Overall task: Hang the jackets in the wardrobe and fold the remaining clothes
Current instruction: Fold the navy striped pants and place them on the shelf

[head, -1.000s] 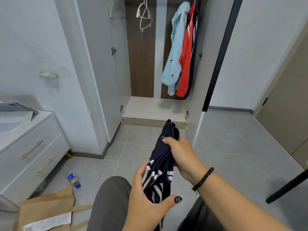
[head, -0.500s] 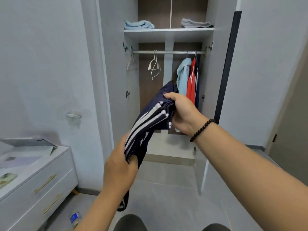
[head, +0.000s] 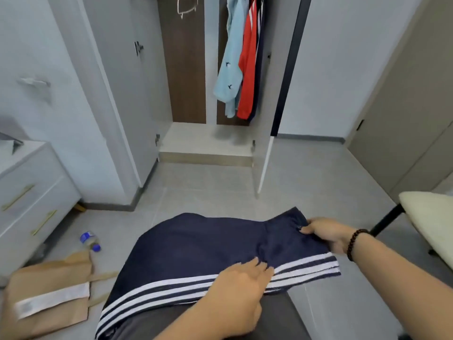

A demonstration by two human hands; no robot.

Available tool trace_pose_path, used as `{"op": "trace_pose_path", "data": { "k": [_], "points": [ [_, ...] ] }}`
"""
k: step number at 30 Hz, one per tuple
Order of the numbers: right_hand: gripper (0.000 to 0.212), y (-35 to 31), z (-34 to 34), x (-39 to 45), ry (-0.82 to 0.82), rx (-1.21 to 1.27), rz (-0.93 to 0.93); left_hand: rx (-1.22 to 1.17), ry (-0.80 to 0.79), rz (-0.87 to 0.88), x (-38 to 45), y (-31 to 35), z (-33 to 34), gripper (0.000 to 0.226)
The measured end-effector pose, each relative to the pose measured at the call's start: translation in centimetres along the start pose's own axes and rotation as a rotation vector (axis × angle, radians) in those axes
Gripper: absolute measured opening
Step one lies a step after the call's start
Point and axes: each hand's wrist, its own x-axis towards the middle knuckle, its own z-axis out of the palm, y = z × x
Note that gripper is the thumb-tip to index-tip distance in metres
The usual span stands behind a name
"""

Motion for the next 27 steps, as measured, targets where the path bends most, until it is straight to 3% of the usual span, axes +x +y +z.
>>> {"op": "trace_pose_path", "data": {
  "k": [4, 6, 8, 10, 12, 15, 18, 21, 24, 27],
  "points": [
    [0.023, 3.8, 0.0, 2.7, 0.061, -0.049, 0.044, -0.395, -0.060, -0.171, 0.6, -2.1, -0.5, 0.052],
    [0.023, 3.0, 0.3, 3.3, 0.131, -0.232, 0.034, -0.441, -0.024, -0.300, 1.1, -4.3, -1.4, 0.050],
    [0.043, 1.5, 1.1, 3.4, 0.216, -0.496, -0.016, -0.370, 0.003, -0.379, 1.2, -6.7, -2.1, 0.049],
    [0.058, -0.3, 2.9, 2.7, 0.305, -0.654, -0.213, -0.243, -0.032, -0.449, 1.0, -9.2, -2.1, 0.049],
    [0.054, -1.8, 6.1, 1.4, 0.325, -0.658, -0.544, -0.161, -0.106, -0.548, 0.5, -11.4, -1.4, 0.052],
    [0.049, -2.2, 12.5, -0.3, 0.152, -0.753, -0.865, -0.143, -0.137, -0.668, -0.8, -13.7, 0.3, 0.058],
    [0.057, -0.8, 17.3, 0.1, 0.000, -1.050, -0.823, -0.249, -0.063, -0.766, -2.0, -15.2, 1.1, 0.064],
    [0.064, -0.5, 18.1, 1.3, 0.051, -1.135, -0.773, -0.449, 0.060, -0.869, -3.1, -16.7, 1.6, 0.071],
    [0.068, -0.5, 17.8, 2.1, 0.075, -1.148, -0.713, -0.811, 0.180, -0.998, -4.1, -18.8, 2.1, 0.077],
    [0.069, -0.5, 17.3, 2.4, 0.070, -1.118, -0.638, -1.298, 0.233, -1.169, -4.9, -21.1, 3.4, 0.049]
  ]
}}
